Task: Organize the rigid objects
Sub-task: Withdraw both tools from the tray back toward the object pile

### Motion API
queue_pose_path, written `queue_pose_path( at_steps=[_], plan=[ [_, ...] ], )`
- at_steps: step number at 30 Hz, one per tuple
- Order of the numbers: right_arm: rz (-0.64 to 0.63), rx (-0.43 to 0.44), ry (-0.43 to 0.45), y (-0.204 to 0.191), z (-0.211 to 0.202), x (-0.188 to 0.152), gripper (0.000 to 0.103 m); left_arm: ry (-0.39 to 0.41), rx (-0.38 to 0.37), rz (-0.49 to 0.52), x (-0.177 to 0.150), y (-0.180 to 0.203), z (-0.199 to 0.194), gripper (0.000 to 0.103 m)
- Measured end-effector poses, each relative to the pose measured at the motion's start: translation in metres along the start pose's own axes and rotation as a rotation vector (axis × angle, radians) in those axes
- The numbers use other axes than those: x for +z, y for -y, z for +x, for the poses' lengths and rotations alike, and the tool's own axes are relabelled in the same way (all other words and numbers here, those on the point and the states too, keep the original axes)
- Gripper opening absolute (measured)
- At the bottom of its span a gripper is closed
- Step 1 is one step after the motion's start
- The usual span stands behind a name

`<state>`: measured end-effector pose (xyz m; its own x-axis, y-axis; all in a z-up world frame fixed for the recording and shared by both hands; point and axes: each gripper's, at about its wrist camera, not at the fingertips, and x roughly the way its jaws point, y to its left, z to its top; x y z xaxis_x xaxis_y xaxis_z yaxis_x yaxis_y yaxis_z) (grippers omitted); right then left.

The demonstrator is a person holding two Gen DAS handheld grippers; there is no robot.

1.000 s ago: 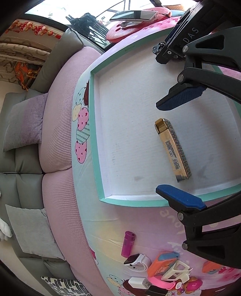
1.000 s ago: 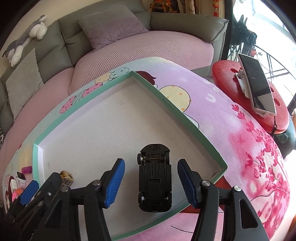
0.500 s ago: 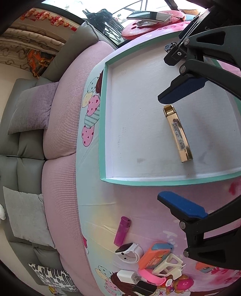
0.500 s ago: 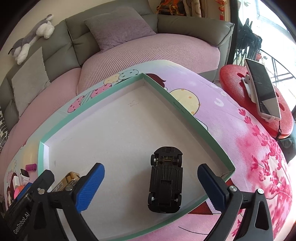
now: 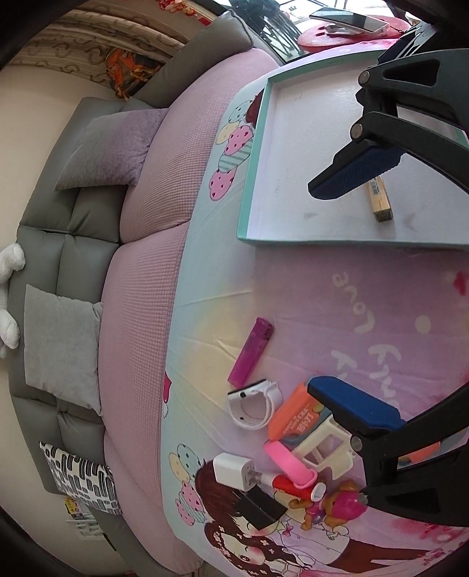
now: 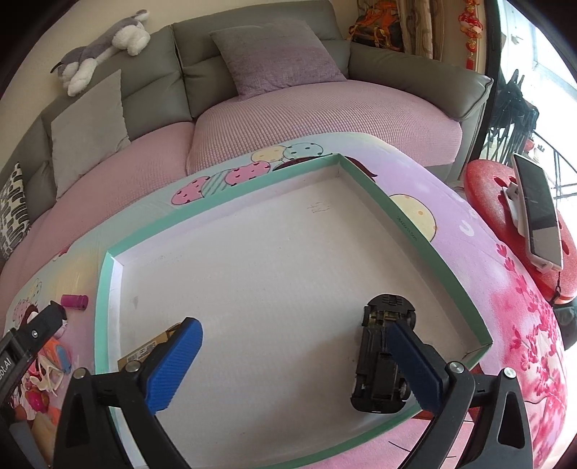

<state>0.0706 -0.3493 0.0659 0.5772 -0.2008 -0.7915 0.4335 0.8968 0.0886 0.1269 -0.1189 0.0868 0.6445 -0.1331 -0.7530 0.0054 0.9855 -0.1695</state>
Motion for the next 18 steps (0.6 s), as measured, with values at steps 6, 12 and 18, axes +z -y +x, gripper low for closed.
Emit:
queue_pose_path(
  at_steps=[6, 12, 18],
  plan=[
    [-0.093, 0.041, 0.026, -0.033, -0.007, -0.005, 0.103, 0.042, 0.059, -0.070, 0.006, -0.043, -0.011, 0.099],
    [-0.173, 0.143, 0.046, -0.071, -0.015, -0.013, 0.103, 0.113, 0.158, -0.123, 0.008, -0.088, -0.036, 0.100],
    [-0.258, 0.256, 0.029, -0.116, -0.020, -0.027, 0.103, 0.113, 0.157, -0.239, 0.006, -0.139, -0.056, 0.100]
  ],
)
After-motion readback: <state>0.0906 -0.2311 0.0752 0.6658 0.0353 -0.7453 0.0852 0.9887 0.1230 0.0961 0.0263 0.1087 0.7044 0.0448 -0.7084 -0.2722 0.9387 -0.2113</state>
